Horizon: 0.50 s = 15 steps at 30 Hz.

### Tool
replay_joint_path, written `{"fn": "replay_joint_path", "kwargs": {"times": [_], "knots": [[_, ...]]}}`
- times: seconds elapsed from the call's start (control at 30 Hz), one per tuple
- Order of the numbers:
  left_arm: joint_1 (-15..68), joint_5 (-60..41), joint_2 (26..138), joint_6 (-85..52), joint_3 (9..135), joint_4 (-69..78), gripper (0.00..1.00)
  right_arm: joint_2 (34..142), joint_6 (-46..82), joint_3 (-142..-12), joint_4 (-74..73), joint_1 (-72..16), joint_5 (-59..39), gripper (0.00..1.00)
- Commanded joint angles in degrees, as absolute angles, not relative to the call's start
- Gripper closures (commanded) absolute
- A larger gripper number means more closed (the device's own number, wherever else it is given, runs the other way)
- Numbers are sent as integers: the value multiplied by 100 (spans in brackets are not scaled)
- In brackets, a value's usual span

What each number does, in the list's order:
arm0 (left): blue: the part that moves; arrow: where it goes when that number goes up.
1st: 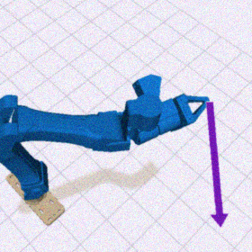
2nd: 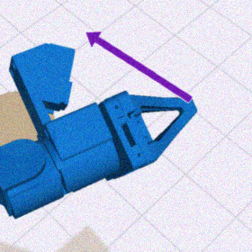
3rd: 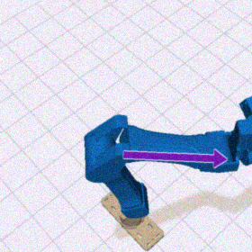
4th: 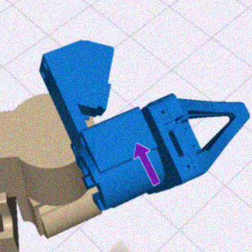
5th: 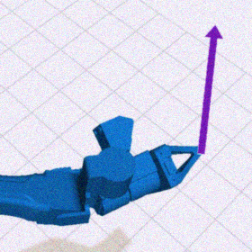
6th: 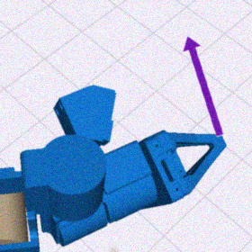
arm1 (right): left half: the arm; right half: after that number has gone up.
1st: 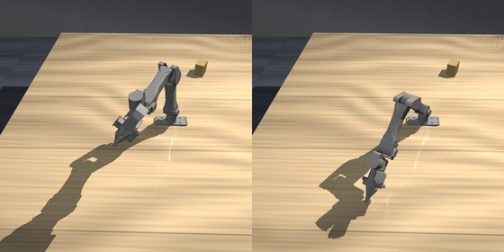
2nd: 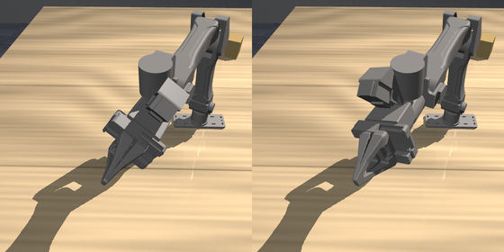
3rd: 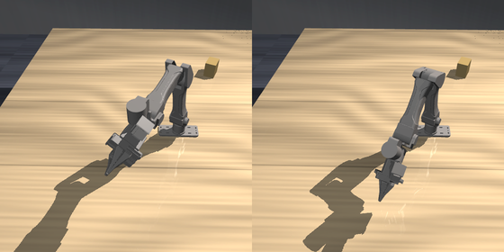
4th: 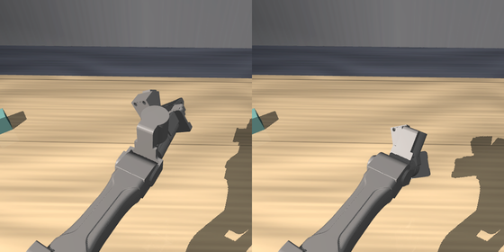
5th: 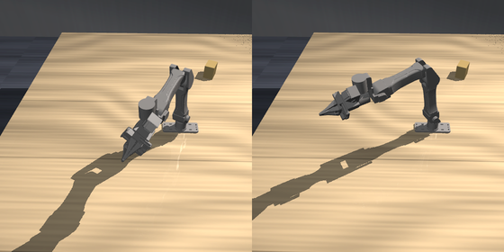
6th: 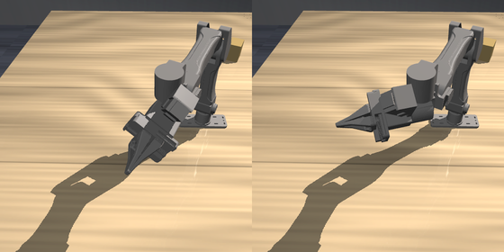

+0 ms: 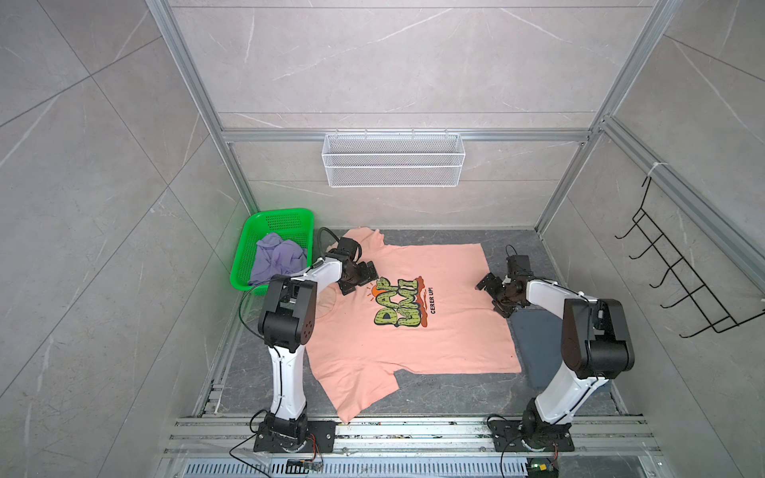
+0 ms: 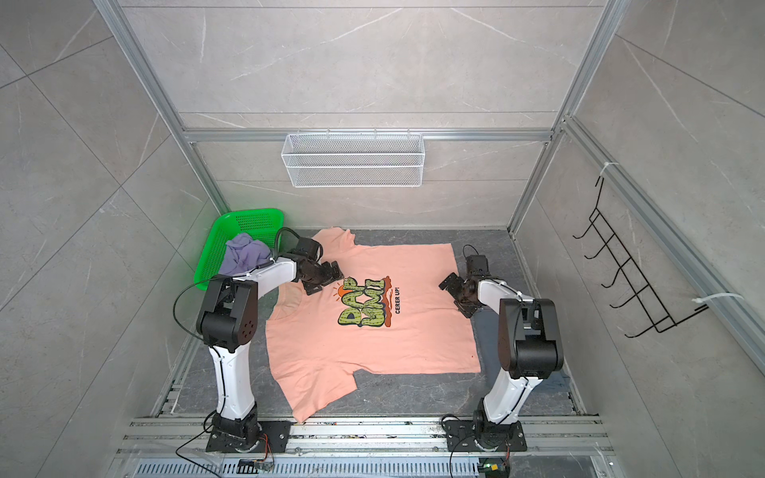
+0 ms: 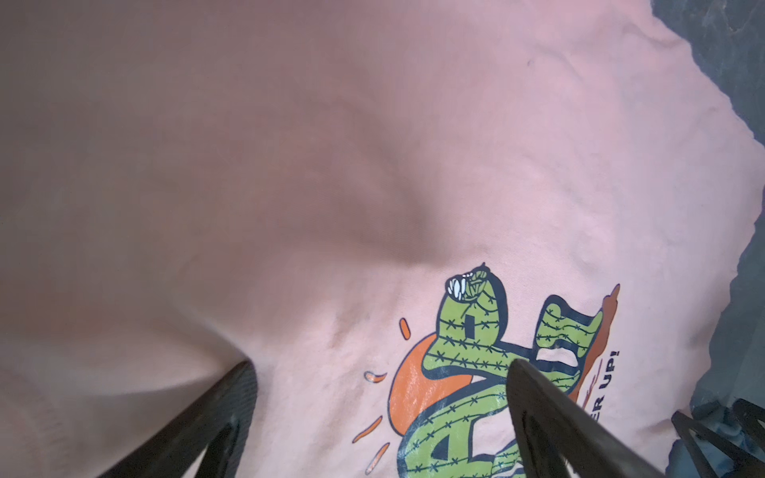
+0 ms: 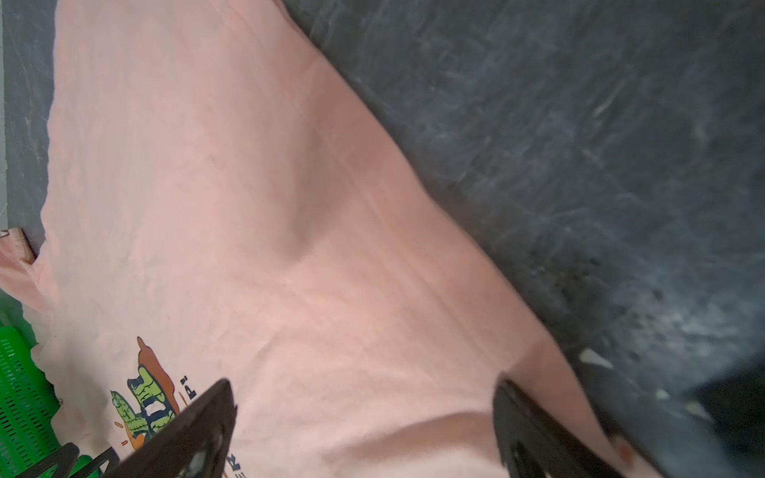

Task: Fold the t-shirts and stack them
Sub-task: 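Move both grippers to the shirt's shoulder corners farthest from the robot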

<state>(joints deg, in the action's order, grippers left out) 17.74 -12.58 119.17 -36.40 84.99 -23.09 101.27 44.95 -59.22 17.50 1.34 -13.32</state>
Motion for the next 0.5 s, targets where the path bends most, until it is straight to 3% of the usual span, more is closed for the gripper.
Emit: {"fn": "replay_joint_path", "kwargs": {"times": [0.0, 0.23, 0.47], "knots": [[1980, -1406, 11909, -3872, 8405, -2572, 3, 10219, 4292, -5604, 2505, 206, -1168, 2], [2040, -828, 11337, -3908, 8828, -2838, 3, 10229, 3799, -6677, 2455, 377, -1720, 3], [1898, 129, 11892, -2862, 10757, -4114, 3, 10368, 3618, -7597, 2282, 382, -1811, 4]]}}
